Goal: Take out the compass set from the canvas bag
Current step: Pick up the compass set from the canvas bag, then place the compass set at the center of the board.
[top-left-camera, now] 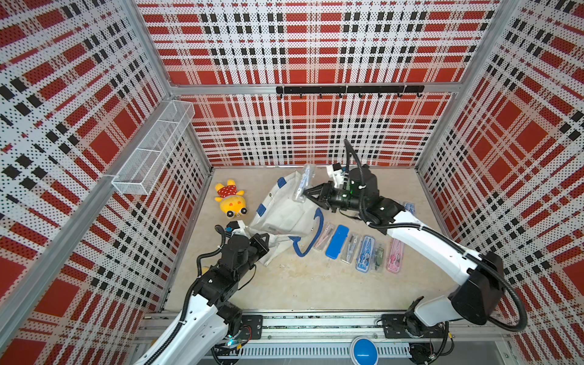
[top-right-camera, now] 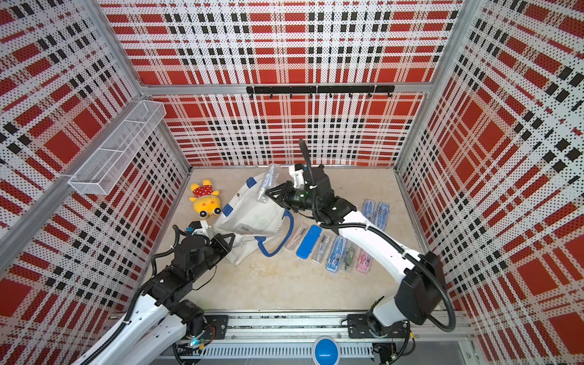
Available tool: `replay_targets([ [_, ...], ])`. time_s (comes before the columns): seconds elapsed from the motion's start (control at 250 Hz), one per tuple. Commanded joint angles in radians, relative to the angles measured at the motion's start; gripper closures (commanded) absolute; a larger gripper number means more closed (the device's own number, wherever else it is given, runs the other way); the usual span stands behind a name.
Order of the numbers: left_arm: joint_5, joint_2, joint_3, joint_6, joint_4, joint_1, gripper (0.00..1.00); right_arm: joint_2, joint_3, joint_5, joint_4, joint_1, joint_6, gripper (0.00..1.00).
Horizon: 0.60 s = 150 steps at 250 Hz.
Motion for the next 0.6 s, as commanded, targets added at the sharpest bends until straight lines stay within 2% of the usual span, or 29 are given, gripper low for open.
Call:
replay_targets([
  [0.0, 0.042, -0.007, -0.025, -0.020, -0.035, 0.036, 1.00, -0.077, -0.069, -0.013, -0.030, -0.076, -0.041, 0.91],
  [0.204, 0.024, -0.067, -0.029, -0.053, -0.070, 0.070, 1.00, -0.148, -0.188, -0.080, -0.091, -0.244, -0.074, 0.91],
  [0.336, 0.014, -0.092, -0.032, -0.053, -0.094, 0.089, 1.00, -0.131, -0.253, -0.089, -0.083, -0.300, -0.086, 0.91],
  [0.596, 0.006, -0.089, -0.024, -0.064, -0.105, 0.102, 1.00, 0.005, -0.387, -0.103, 0.201, -0.325, 0.039, 0.91],
])
